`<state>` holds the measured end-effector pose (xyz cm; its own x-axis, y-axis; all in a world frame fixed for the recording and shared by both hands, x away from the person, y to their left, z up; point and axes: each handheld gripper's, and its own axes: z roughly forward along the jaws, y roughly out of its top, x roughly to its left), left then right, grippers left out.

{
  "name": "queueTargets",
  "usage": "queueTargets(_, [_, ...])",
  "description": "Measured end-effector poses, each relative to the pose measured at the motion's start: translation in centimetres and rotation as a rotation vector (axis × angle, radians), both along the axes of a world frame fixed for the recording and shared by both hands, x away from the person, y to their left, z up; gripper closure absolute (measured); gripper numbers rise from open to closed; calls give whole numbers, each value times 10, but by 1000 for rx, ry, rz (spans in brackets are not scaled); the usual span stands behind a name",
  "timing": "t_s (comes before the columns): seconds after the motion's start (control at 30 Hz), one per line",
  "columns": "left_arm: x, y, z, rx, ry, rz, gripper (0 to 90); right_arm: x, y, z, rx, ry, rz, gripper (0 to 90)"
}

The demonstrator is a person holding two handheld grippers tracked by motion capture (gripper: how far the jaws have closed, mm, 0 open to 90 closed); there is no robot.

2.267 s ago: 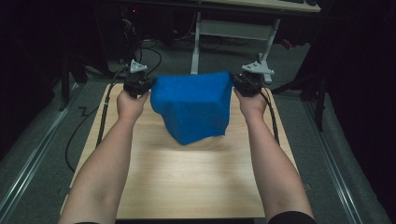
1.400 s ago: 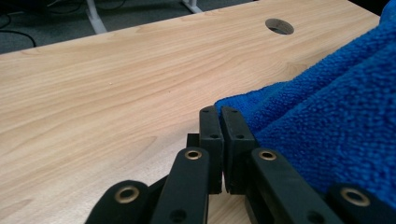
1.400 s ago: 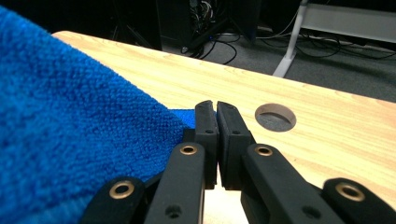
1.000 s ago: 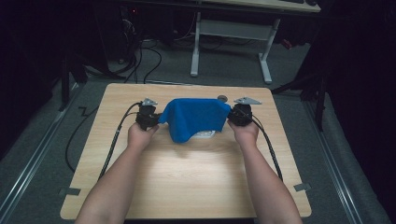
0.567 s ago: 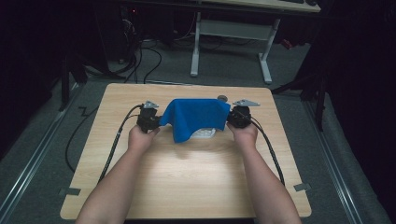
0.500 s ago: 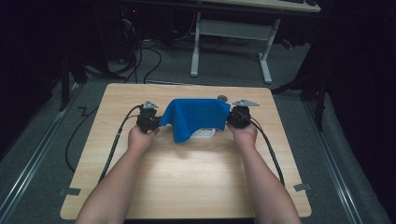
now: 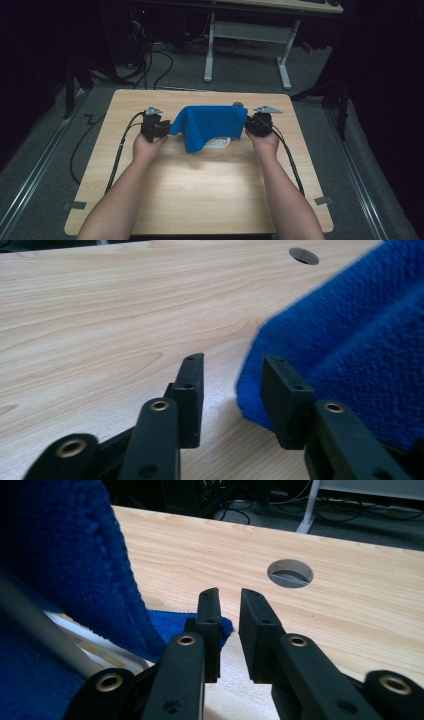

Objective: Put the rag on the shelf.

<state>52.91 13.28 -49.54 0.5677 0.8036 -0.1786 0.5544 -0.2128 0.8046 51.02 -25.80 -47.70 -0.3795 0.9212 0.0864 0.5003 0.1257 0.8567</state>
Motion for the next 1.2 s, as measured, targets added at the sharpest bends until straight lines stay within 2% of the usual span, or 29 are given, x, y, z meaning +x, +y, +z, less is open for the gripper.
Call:
queueTargets(0.3, [-4, 13, 15, 11, -40, 37, 538, -4, -6, 14, 7, -28, -12, 739])
queueTargets(0.8, [-10, 30, 28, 49, -87, 78, 503, -8, -16, 20, -12, -42, -28, 660])
queueTargets(0.97, [-13, 41, 32, 55, -88, 95, 488, -15, -25, 23, -26, -46, -34, 630])
queueTargets(1.07, [-19, 46, 34, 52, -105, 100, 484, -20, -28, 25, -29, -43, -33, 619])
queueTargets(1.17, [-30, 52, 36, 52, -114, 107, 464, -33, -34, 27, -52, -84, -38, 605])
queueTargets(1.2, [-30, 52, 36, 52, -114, 107, 459, -33, -34, 27, -52, -84, -38, 605])
